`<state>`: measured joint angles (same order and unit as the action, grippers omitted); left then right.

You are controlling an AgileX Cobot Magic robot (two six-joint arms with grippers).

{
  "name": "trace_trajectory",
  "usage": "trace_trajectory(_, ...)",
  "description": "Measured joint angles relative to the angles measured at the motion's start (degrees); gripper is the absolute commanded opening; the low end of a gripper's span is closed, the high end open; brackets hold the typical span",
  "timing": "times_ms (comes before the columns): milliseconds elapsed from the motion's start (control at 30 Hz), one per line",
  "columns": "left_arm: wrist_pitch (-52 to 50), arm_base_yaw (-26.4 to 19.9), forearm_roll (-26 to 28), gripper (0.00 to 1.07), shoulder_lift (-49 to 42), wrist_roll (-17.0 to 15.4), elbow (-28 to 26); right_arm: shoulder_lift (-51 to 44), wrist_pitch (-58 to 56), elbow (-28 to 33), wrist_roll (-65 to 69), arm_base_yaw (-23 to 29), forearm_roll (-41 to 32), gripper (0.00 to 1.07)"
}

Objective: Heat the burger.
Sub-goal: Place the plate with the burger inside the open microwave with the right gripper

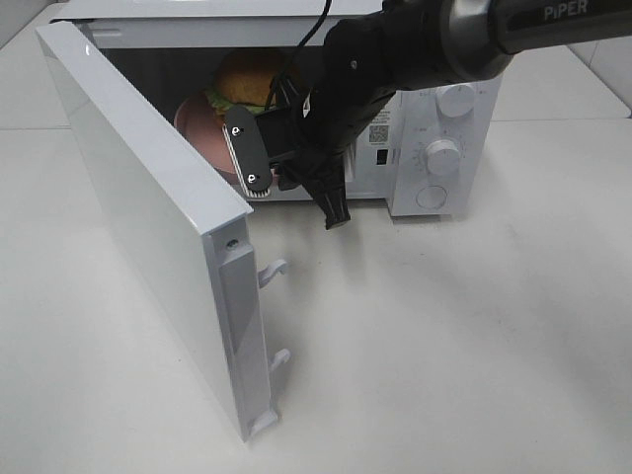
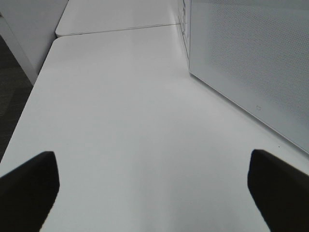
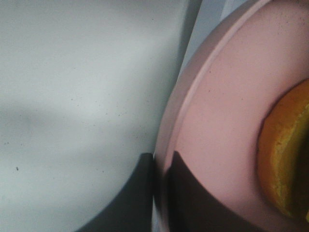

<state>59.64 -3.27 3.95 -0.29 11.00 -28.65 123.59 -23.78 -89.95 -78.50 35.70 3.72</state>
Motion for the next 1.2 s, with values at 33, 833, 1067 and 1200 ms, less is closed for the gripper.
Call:
trace_trajectory(33,0.0,0.0,0.0,1.0,0.0,0.0,0.0,0.46,-0.34,-0.63,0.4,0.0,0.11,0.0)
trace_trajectory(833,0.0,0.0,0.0,1.0,0.0,0.0,0.0,4.35,-0.92,-4.81,2.46,-0.17,0.23,0.04)
trace_trajectory(1067,0.0,0.0,0.0,1.0,0.0,0.0,0.0,4.35,-0.86,-5.1,4.07,-0.4,1.49,0.06)
trace_trajectory(1200,0.0,0.0,0.0,1.0,0.0,0.0,0.0,4.35,-0.97,-5.1,4.98,-0.74,2.75,0.06)
